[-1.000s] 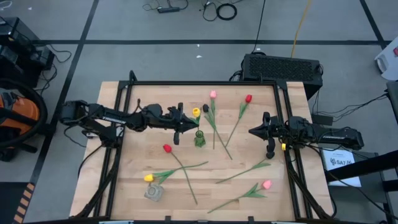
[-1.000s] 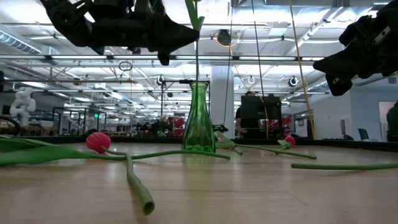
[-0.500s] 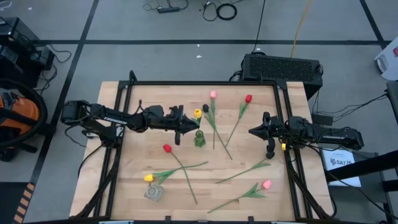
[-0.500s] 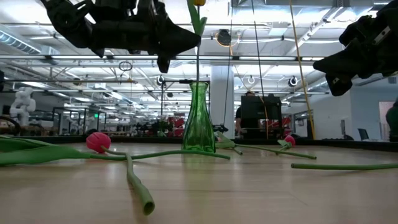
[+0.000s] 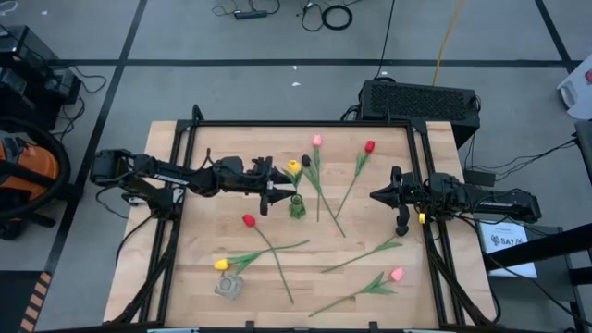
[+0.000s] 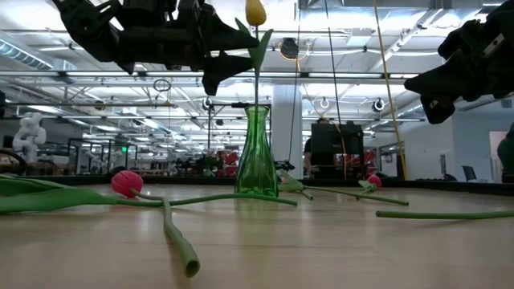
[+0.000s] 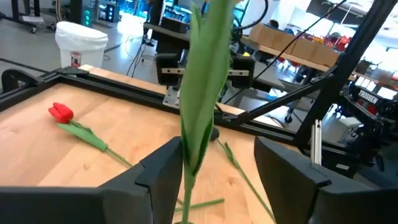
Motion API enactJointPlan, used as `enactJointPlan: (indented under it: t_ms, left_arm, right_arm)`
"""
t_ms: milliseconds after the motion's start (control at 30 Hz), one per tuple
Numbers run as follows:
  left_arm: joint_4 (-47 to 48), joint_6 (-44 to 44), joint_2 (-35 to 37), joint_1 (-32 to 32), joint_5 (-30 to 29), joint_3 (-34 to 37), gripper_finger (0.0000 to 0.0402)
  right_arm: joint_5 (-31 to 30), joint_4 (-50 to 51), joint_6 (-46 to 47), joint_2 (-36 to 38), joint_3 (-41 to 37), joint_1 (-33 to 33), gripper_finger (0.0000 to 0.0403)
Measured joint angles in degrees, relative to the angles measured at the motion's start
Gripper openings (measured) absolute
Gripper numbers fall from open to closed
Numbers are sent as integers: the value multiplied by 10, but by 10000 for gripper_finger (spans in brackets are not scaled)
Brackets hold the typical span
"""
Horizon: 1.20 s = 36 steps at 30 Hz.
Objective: Sort flowers into vase by color
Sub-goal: Put the top yellow tulip into the green vase, then put the right red tulip into the transparent vase
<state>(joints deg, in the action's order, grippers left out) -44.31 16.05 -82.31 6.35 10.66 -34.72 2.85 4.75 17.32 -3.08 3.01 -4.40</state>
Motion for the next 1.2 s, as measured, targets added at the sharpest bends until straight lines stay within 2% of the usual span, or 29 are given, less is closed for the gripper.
enactJointPlan:
  t_ms: [100, 333, 667, 800, 900, 1067, 1200]
  left_arm:
    - [41, -13, 19, 1, 0, 0, 209]
    - [224, -103, 106, 0, -2, 0, 209]
    - [376, -109, 224, 0, -20, 0, 209]
    - [409, -110, 251, 0, -35, 0, 209]
    - [405, -110, 263, 0, -45, 0, 209]
    - [385, -104, 270, 1, -100, 0, 210]
    - [389, -104, 270, -5, -103, 0, 210]
  right_arm:
    - [0, 0, 0, 0, 0, 0, 4]
    - [0, 0, 0, 0, 0, 0, 4]
    - [0, 0, 0, 0, 0, 0, 4]
    - [0, 0, 0, 0, 0, 0, 4]
    - [0, 0, 0, 0, 0, 0, 4]
    - [0, 0, 0, 0, 0, 0, 4]
    - [0, 0, 0, 0, 0, 0, 4]
